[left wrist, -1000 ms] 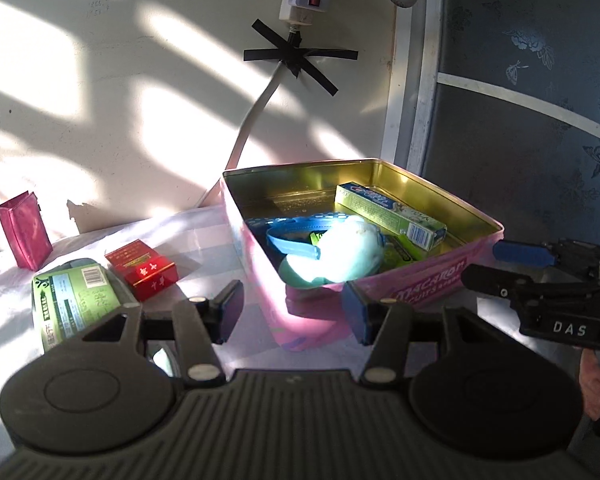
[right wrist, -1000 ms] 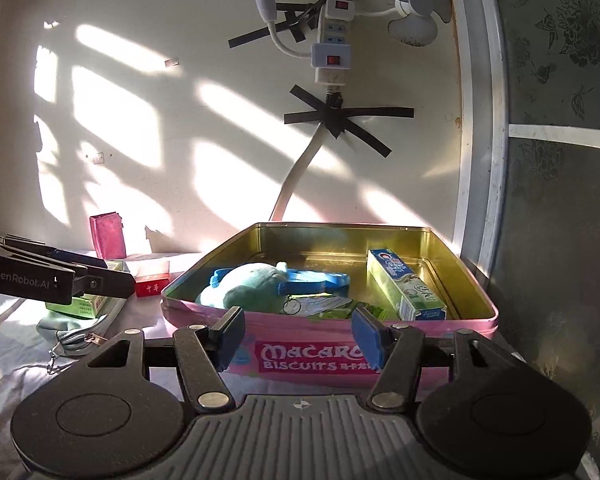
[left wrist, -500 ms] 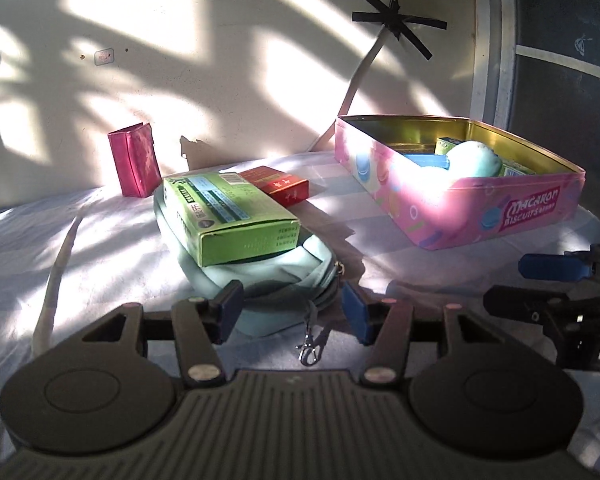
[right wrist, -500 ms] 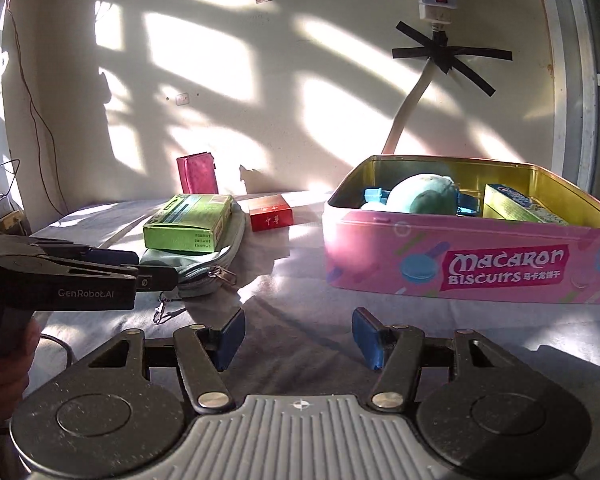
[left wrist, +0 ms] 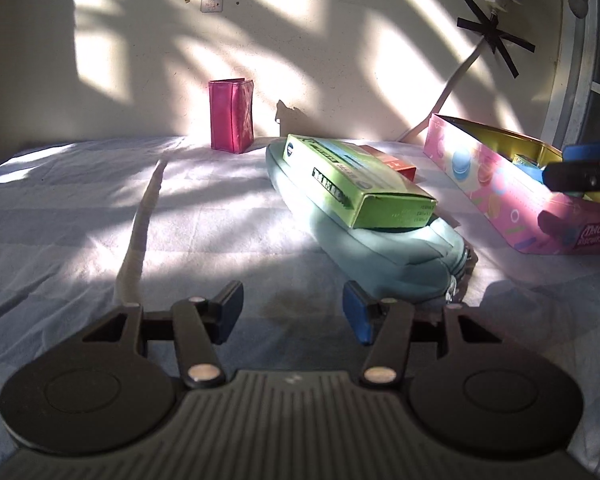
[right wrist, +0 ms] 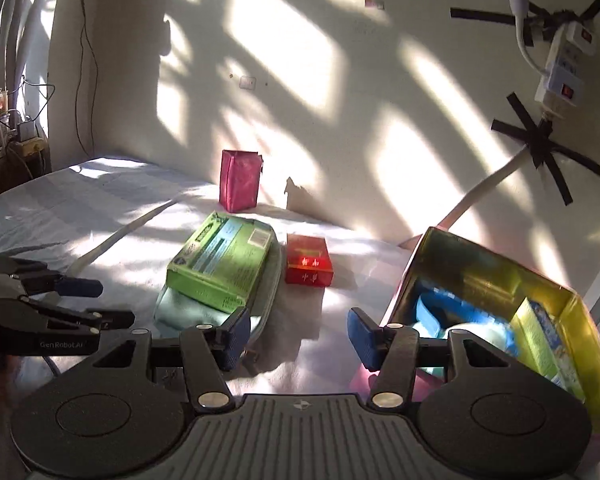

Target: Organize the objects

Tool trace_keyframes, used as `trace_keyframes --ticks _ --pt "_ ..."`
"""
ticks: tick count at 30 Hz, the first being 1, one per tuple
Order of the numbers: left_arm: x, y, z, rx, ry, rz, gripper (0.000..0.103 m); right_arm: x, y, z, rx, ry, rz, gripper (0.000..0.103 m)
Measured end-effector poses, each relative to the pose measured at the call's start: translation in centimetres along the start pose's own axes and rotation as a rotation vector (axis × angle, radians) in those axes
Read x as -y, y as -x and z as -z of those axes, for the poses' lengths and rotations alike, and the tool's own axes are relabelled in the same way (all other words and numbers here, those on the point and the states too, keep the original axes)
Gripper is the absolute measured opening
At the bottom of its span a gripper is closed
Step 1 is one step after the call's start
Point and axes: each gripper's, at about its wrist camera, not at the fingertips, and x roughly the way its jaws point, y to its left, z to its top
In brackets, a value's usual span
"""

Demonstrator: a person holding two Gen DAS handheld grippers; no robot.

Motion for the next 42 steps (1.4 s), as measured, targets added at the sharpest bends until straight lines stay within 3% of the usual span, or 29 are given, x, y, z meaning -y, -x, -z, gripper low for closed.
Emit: trace_keyframes --ticks 3,6,8,10,13,15,17,21,25,27,29,32,35,36,37,40,42 --pt "-0.8 0.7 -0.5 0.032 0.046 0.012 0.057 1.1 1.8 -7.9 0.114 0.089 0.086 0.053" --pt "-0.9 1.8 -1.3 0.075 0.055 0.034 0.057 1.8 2.1 -13.6 0.186 0.148 0.175 0.054" --pt "-1.0 2.8 -2.0 0.085 0.075 0.072 0.057 1.8 1.6 -15.7 0.211 0.192 0.239 0.054" --pt "-0.9 4.6 -3.3 0.104 0.109 0.158 0.057 2.0 1.0 -16.4 0.210 0.191 0.259 0.055" --pt "0.8 9.0 -6.3 0.161 0.109 0.332 0.057 1.8 -0.9 -15.8 0.160 0.188 0.253 0.055" --pt "3.0 12.2 -8.9 0.150 0.115 0.524 0.057 0.7 -2.4 -14.6 0.111 0.205 0.238 0.054" --pt "6.2 15.3 -11.2 0.147 0.096 0.668 0.057 -0.6 -3.7 -13.4 0.080 0.215 0.211 0.054" --pt "13.5 19.7 -12.9 0.163 -0.035 0.826 0.058 -2.9 -5.6 -11.6 0.040 0.209 0.153 0.054" --pt "18.9 18.9 -11.8 0.022 -0.120 0.884 0.058 -4.1 -6.7 -10.4 0.021 0.199 0.108 0.054" --pt "20.0 18.2 -11.1 0.045 -0.105 0.861 0.058 -4.3 -6.9 -9.9 0.021 0.197 0.094 0.054" --pt "20.1 16.8 -11.5 -0.008 -0.011 0.933 0.058 -4.4 -7.1 -9.4 0.025 0.186 0.087 0.054" --pt "19.5 14.4 -12.4 -0.090 0.211 1.053 0.058 -4.7 -7.2 -8.7 0.045 0.161 0.064 0.054" --pt "20.2 14.2 -13.9 -0.110 0.268 1.116 0.055 -4.8 -7.2 -8.1 0.065 0.105 0.013 0.054" --pt "19.8 14.5 -14.8 -0.129 0.268 1.143 0.045 -4.8 -7.1 -7.7 0.075 0.090 -0.014 0.054" --pt "19.0 15.2 -15.8 -0.123 0.273 1.157 0.035 -4.7 -6.8 -7.3 0.086 0.085 -0.032 0.054" --pt "13.2 19.1 -19.9 0.053 0.358 1.128 0.035 -3.2 -5.6 -6.5 0.090 0.048 -0.077 0.054" --pt "8.5 21.4 -22.4 0.180 0.418 1.049 0.035 -0.7 -4.0 -6.6 0.073 -0.063 -0.120 0.054"
